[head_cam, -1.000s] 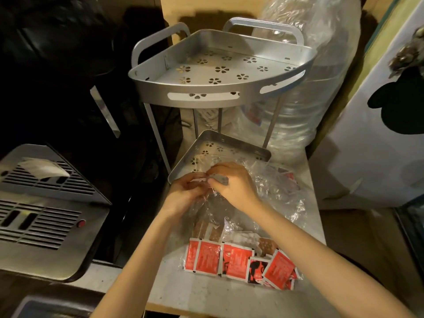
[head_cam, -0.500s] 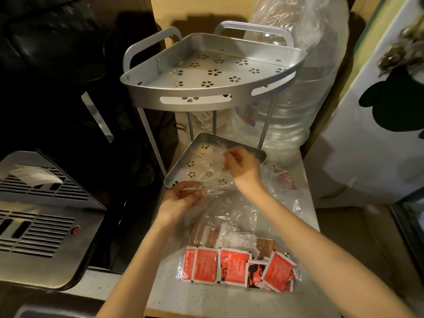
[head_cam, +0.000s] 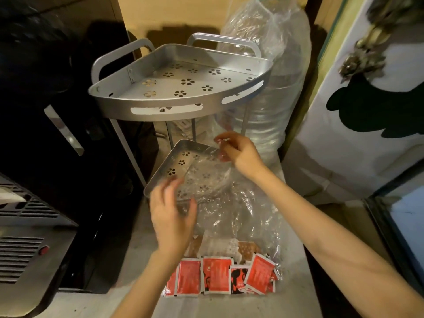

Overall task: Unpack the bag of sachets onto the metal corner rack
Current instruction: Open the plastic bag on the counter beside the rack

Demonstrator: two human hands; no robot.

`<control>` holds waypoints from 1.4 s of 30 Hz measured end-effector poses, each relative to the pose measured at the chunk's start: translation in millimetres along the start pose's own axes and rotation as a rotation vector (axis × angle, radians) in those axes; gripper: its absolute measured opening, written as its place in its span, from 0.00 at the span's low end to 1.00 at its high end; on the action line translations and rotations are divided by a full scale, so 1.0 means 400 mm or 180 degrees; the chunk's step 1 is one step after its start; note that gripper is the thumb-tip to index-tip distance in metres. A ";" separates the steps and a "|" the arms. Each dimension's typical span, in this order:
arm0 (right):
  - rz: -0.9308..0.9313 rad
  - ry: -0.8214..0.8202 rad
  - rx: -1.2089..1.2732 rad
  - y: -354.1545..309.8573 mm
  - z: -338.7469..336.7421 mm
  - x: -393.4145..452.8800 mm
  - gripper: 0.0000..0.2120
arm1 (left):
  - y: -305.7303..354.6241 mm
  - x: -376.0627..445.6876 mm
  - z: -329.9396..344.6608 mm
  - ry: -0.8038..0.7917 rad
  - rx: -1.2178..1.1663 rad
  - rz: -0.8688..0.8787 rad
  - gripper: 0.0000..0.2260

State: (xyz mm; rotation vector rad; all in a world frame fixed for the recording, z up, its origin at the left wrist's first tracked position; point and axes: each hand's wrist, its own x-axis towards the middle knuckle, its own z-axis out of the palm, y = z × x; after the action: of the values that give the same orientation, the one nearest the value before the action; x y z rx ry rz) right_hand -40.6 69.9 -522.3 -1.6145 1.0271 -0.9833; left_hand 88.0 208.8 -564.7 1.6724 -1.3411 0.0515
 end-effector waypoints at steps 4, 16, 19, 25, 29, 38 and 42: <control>0.0225 -0.0258 0.0115 -0.007 -0.021 -0.024 0.05 | 0.043 -0.062 0.106 -0.1419 0.0214 0.1663 0.19; 0.0088 0.0258 -0.2389 0.206 -0.060 -0.150 0.13 | 0.018 -0.138 0.226 -0.2695 0.1393 0.1658 0.28; 0.0068 0.0616 -0.2103 0.173 -0.077 -0.138 0.10 | 0.010 -0.144 0.227 -0.2522 0.1335 0.1709 0.26; -0.0026 0.0943 -0.1681 0.093 -0.141 -0.078 0.11 | -0.006 -0.152 0.235 -0.2533 0.1313 0.1720 0.27; -0.0142 0.0661 -0.2161 0.044 -0.165 -0.032 0.13 | 0.002 -0.154 0.229 -0.2644 0.1287 0.1765 0.26; -0.0895 0.0916 -0.3437 0.028 -0.141 -0.038 0.19 | 0.005 -0.132 0.156 -0.2423 0.0788 0.1615 0.24; -0.0815 0.0733 -0.2741 0.065 -0.108 -0.092 0.08 | -0.024 -0.108 0.098 -0.2031 0.0461 0.0822 0.26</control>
State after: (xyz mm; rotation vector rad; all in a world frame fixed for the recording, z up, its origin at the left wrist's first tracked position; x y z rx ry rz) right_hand -97.1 86.9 -542.5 -2.4150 1.5609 -0.9636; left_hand 58.7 213.3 -615.9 1.6927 -2.0683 -0.2613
